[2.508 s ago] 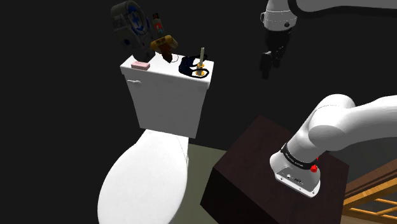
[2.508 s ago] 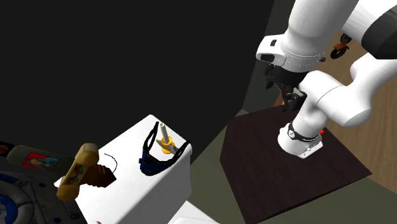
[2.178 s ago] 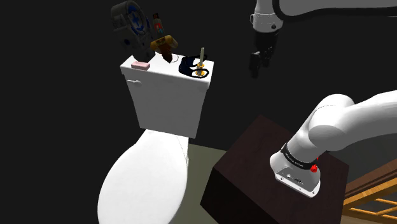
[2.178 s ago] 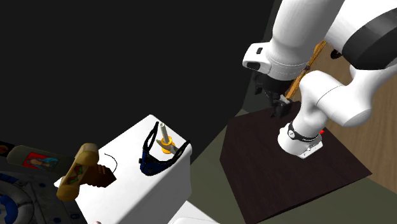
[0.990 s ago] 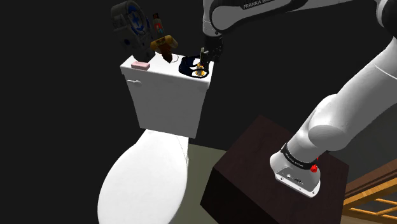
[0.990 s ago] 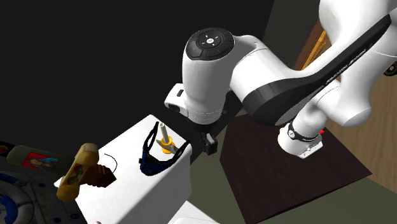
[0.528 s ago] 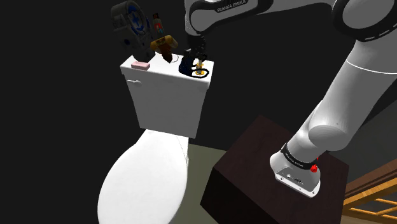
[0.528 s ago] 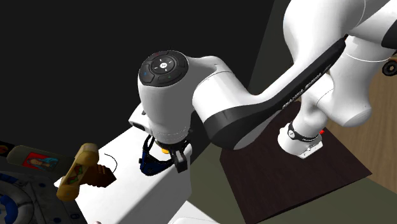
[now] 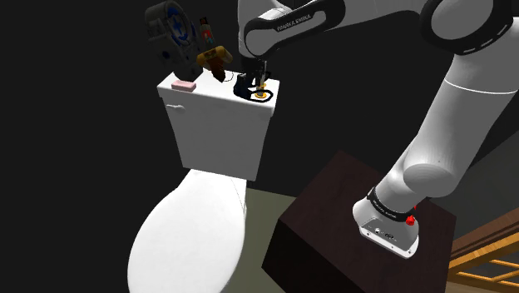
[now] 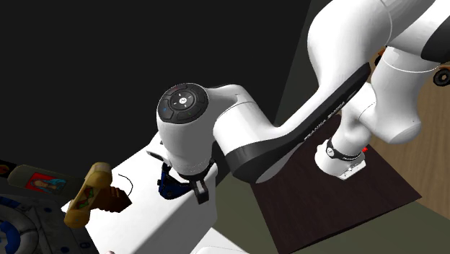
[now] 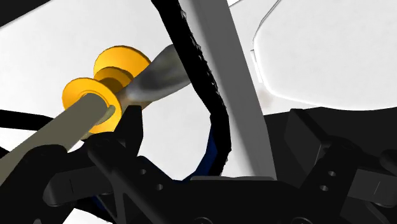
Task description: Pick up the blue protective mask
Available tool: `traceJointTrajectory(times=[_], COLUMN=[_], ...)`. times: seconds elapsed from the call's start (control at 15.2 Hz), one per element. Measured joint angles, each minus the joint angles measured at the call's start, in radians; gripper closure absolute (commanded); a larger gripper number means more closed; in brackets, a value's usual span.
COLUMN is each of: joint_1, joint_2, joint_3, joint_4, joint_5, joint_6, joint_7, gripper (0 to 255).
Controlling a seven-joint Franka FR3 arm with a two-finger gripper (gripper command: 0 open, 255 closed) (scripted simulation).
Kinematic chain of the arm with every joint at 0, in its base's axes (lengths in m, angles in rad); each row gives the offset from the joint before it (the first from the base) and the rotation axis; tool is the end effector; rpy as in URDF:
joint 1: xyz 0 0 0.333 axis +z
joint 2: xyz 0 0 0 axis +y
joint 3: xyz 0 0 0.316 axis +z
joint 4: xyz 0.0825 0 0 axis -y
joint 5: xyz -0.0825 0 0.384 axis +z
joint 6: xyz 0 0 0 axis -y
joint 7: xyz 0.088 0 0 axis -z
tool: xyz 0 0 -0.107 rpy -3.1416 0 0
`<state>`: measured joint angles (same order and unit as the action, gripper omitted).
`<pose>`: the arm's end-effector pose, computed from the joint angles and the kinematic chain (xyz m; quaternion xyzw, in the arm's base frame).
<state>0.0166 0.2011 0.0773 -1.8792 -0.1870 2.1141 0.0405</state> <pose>0.6096 0.0467 0.4078 0.9945 0.0726 0.0223 0.0717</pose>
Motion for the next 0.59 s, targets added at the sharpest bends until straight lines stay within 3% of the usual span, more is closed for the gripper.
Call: traceJointTrajectory(times=[0.07,0.13,0.59], joint_1=[0.0,0.0,0.001], joint_2=[0.001,0.002,0.003], joint_3=[0.0,0.0,0.0], joint_4=[-0.004,-0.005,-0.006], joint_5=[-0.001,-0.001,-0.001], joint_6=[0.004,0.007,0.009], joint_7=[0.001,0.002,0.003], gripper=[0,255,255])
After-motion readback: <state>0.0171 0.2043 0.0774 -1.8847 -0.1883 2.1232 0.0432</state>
